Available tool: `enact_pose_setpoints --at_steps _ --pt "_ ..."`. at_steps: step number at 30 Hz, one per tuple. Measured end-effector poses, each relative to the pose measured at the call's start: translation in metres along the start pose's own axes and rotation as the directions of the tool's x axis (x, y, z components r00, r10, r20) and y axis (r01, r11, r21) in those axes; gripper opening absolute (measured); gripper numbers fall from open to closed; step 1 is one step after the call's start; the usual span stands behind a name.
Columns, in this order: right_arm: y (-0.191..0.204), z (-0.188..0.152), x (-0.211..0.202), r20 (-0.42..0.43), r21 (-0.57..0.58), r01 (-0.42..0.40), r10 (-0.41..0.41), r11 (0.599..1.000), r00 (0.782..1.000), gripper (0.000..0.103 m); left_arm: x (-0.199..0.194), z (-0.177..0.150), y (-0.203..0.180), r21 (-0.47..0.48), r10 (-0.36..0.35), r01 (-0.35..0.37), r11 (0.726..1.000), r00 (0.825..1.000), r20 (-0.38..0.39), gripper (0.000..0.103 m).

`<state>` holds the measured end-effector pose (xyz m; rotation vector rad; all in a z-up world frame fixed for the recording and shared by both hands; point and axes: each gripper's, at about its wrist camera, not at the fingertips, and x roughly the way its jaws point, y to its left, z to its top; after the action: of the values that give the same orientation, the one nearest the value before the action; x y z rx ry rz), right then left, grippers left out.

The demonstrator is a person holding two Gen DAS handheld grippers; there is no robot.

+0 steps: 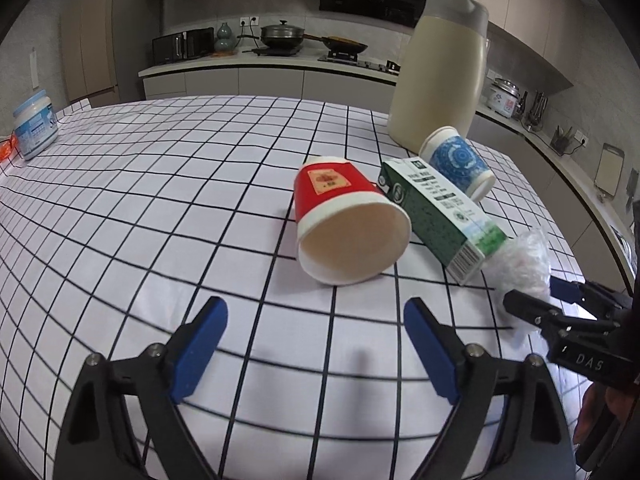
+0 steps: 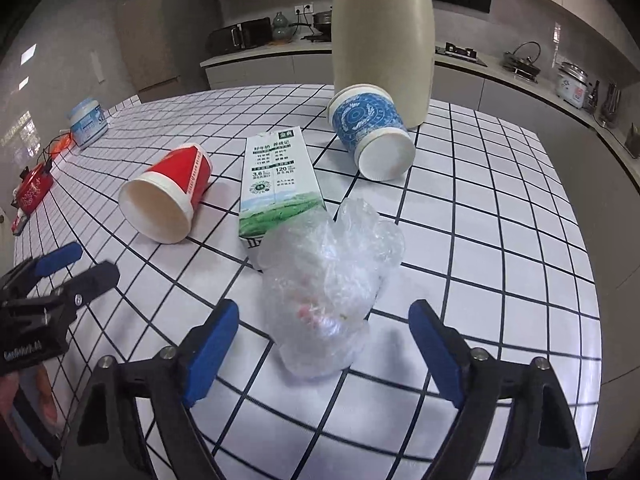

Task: Collect trash
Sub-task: 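Grasp the red paper cup with the left gripper while the right gripper grasps the plastic bag, then carry the red paper cup and plastic bag over the bin and release both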

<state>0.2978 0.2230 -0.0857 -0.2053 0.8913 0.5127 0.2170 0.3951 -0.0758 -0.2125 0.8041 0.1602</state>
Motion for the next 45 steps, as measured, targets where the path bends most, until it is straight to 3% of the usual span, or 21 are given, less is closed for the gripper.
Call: enact_pose_setpoints --at_steps 1,2,10,12,13,14,16,28,45 --pt "-0.003 0.001 0.001 -0.002 0.007 -0.006 0.006 1.0 1.0 0.061 0.004 0.002 0.0 0.001 0.002 -0.002 1.0 1.0 -0.003 0.087" --pt "-0.009 0.003 0.002 0.0 0.019 -0.007 0.007 1.0 1.0 0.058 0.008 0.005 0.0 0.001 0.002 -0.002 1.0 1.0 -0.005 0.086" --pt "-0.056 0.022 0.01 0.03 0.108 0.037 -0.041 0.993 0.999 0.051 0.034 0.024 0.001 -0.006 -0.008 0.008 1.0 1.0 -0.028 0.066" --pt "-0.066 0.027 0.012 0.034 0.124 0.036 -0.04 0.992 0.999 0.05 0.041 0.027 0.0 -0.003 -0.005 0.005 1.0 0.999 -0.039 0.048" --pt "-0.068 0.028 0.014 0.036 0.13 0.034 -0.039 0.991 0.999 0.049 0.044 0.028 0.0 -0.002 -0.006 0.006 1.0 0.999 -0.047 0.027" --pt "-0.07 0.029 0.014 0.037 0.134 0.031 -0.036 0.99 0.999 0.049 0.046 0.029 0.0 0.001 -0.011 0.011 1.0 0.998 -0.054 0.017" --pt "-0.072 0.031 0.016 0.039 0.134 0.03 -0.036 0.991 0.999 0.048 0.043 0.03 -0.001 0.016 -0.02 0.021 1.0 0.999 -0.033 0.01" --pt "-0.073 0.032 -0.004 0.08 0.136 0.029 -0.04 0.99 0.996 0.046 0.0 0.034 -0.024 0.082 -0.039 0.033 0.996 0.997 0.064 0.003" --pt "-0.059 -0.003 -0.08 0.144 0.152 0.06 -0.082 0.987 0.986 0.046 -0.064 0.012 -0.044 0.132 -0.088 0.072 0.989 0.989 0.123 0.003"
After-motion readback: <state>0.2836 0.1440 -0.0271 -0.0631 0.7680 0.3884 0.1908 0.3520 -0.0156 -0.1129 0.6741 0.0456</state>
